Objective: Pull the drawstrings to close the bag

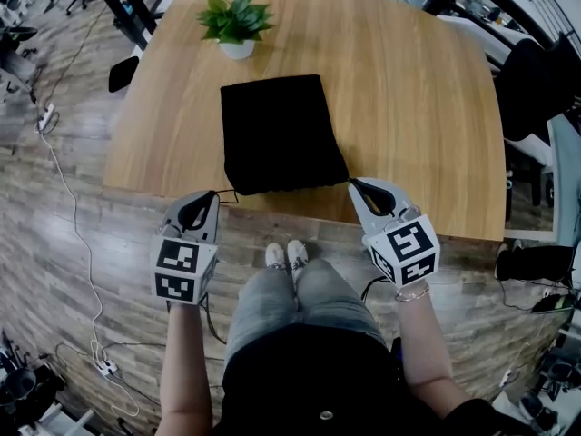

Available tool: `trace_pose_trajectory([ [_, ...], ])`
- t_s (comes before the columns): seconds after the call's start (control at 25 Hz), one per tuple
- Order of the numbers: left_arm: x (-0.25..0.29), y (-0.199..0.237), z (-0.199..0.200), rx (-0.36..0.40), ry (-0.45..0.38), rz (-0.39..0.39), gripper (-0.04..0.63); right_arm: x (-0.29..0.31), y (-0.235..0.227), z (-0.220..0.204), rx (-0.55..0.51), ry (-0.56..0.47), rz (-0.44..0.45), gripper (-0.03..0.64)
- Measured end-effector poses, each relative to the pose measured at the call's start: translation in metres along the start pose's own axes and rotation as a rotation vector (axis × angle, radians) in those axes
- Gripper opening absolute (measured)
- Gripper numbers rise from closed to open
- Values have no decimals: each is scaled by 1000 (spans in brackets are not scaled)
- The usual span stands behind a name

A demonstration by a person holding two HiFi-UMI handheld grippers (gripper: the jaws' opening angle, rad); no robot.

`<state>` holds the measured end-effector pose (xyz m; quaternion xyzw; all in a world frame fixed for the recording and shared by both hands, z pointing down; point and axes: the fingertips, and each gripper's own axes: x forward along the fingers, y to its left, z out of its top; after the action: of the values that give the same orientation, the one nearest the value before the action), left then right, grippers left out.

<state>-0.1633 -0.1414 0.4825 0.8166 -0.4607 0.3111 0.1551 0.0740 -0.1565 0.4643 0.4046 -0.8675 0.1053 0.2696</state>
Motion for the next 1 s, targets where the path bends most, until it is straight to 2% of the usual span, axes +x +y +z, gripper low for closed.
trace_pose_trajectory([
  [0.4,-20,15,14,20,-51,68,14,-14,-5,25,22,-68,-8,3],
  [1.0,-38,33,47,-20,-142,116,13,-27,-17,60,59,-152,-42,3],
])
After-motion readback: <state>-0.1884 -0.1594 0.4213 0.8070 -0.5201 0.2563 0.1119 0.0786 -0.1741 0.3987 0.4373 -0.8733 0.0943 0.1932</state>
